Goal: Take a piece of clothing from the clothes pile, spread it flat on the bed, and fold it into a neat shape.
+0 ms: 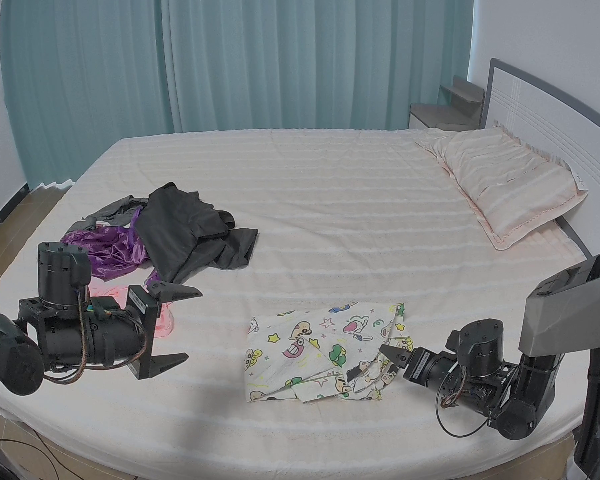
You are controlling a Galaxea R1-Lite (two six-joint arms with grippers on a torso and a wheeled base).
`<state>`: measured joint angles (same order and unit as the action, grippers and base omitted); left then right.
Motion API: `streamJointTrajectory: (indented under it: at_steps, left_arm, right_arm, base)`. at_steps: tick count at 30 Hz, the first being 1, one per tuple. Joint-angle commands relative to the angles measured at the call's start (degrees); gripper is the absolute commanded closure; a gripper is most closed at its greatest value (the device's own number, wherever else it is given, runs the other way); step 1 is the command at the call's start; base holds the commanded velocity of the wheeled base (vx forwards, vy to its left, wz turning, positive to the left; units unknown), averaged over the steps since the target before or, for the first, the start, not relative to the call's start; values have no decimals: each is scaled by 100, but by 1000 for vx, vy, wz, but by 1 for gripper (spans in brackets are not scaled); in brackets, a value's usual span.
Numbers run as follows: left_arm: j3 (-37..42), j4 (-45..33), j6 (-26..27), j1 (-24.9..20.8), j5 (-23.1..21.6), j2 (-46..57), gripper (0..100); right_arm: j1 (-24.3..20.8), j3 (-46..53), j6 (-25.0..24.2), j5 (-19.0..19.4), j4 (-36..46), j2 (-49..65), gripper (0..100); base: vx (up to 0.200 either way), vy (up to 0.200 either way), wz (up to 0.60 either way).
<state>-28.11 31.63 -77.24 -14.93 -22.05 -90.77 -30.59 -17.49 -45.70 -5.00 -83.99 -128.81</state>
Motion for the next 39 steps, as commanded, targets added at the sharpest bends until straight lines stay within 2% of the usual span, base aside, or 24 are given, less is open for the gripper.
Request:
streamJointTrajectory:
  at_steps: [1,5,11,16,39]
  left_arm:
    - [-10,62,-2,193,-36,-187,0]
    - [43,220,-10,193,-36,-283,0]
    - [122,317,-2,166,-45,-389,0]
    - [157,317,7,166,-36,-389,0]
    - [218,326,34,122,-36,-573,0]
  right_arm:
    - [-26,-52,-70,8,-29,-224,0]
    - [-88,-17,-70,8,-21,-92,0]
    - [-448,238,-97,-28,50,154,0]
    - [-343,317,-70,-159,58,5,0]
    - [-61,220,-53,-186,76,-549,0]
  base:
    - [0,200,0]
    - [0,200,0]
    - [0,0,0]
    - [0,0,0]
    - [0,0,0]
